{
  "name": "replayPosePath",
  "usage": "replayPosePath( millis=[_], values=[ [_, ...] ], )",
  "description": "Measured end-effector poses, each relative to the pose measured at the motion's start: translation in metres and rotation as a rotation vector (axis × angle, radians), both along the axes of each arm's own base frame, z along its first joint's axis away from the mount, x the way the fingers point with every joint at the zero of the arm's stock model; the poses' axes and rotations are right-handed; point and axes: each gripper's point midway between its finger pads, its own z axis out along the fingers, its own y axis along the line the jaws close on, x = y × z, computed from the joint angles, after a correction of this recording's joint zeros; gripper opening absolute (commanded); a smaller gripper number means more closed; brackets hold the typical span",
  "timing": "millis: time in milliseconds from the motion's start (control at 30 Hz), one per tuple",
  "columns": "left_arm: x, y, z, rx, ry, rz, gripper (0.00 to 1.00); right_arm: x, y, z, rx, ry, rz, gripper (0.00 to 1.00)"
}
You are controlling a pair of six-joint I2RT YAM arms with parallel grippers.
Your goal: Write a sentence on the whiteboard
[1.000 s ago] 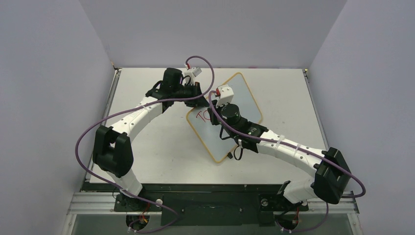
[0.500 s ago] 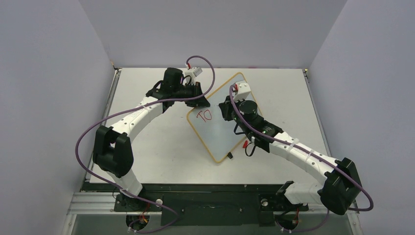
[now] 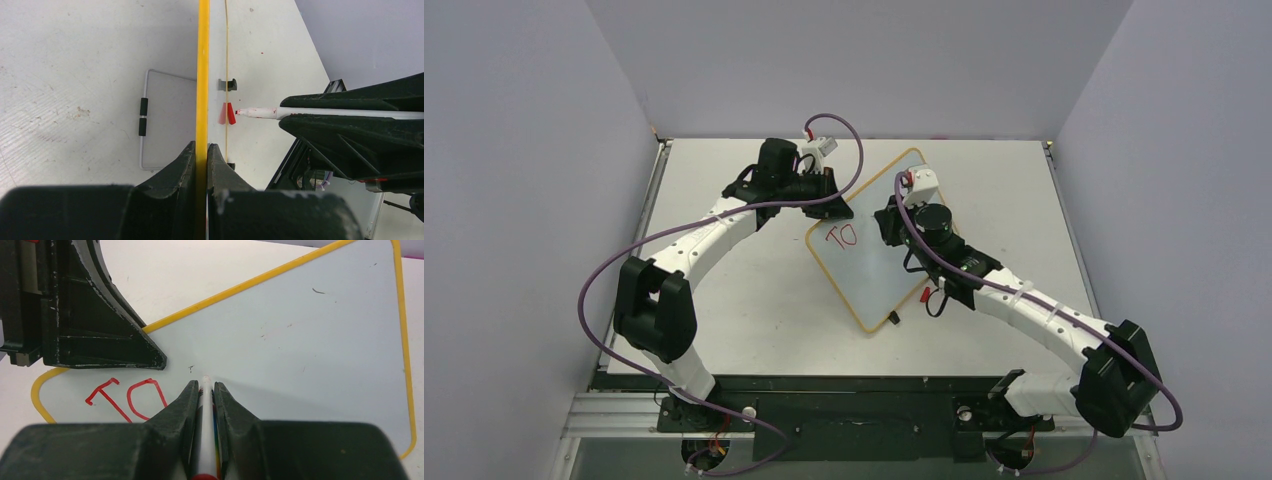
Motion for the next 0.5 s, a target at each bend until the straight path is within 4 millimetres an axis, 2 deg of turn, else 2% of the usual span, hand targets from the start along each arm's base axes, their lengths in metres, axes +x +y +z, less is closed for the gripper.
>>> replayPosePath(
  millis=[267, 500],
  values=[
    [0.0, 0.0, 0.0, 0.002, -0.001, 0.002, 0.0, 0.007, 0.006, -0.019, -0.03, 0.034, 0.0, 0.0],
    [0.0, 0.0, 0.0, 0.003, 0.0, 0.003, 0.0, 0.011, 0.009, -0.013, -0.021, 0.024, 0.001, 0.0]
  ],
)
